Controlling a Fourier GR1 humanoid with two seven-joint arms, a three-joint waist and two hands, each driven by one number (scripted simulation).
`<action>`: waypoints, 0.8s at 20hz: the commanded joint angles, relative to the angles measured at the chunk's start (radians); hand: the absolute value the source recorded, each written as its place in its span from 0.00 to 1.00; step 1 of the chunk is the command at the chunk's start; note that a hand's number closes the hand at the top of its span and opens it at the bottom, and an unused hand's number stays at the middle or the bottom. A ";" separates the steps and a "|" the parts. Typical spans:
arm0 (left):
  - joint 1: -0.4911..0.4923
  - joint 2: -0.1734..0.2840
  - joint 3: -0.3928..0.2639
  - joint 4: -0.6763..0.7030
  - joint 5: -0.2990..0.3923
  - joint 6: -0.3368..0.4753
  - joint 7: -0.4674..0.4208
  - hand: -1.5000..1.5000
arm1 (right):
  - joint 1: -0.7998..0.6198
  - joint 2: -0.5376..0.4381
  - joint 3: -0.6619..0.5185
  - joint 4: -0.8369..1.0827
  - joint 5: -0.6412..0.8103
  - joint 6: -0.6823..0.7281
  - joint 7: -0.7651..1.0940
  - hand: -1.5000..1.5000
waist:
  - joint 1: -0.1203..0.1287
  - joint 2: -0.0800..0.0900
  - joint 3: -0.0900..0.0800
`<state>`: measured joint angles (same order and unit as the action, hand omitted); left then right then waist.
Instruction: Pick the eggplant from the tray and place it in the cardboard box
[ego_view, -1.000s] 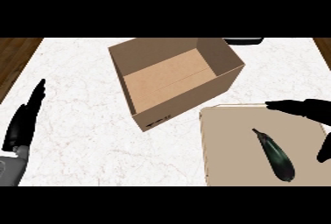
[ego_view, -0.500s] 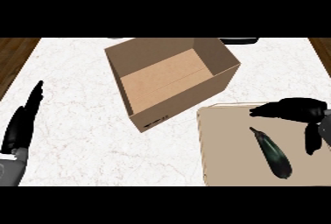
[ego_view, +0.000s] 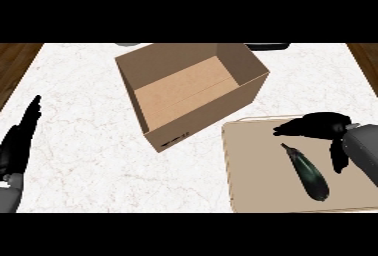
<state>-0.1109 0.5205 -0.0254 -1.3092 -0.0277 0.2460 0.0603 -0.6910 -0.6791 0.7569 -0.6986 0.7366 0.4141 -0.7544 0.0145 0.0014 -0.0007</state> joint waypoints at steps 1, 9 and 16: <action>0.015 -0.002 0.028 -0.006 0.005 -0.026 0.000 0.50 | -0.005 -0.006 -0.008 0.002 0.032 0.102 -0.075 0.00 | -0.007 -0.001 0.001; 0.008 -0.053 0.008 0.035 -0.062 0.013 -0.016 0.50 | 0.031 -0.020 -0.017 -0.108 -0.011 0.164 -0.104 0.00 | -0.015 -0.002 0.000; 0.035 -0.049 0.007 -0.095 -0.059 -0.006 0.070 0.50 | 0.055 -0.051 -0.013 -0.208 -0.064 0.211 -0.088 0.00 | -0.009 -0.006 0.001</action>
<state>-0.1046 0.4858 -0.0005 -1.3221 -0.0734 0.2322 0.0808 -0.6392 -0.7107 0.7494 -0.8636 0.6948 0.4730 -0.7582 0.0022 -0.0018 -0.0006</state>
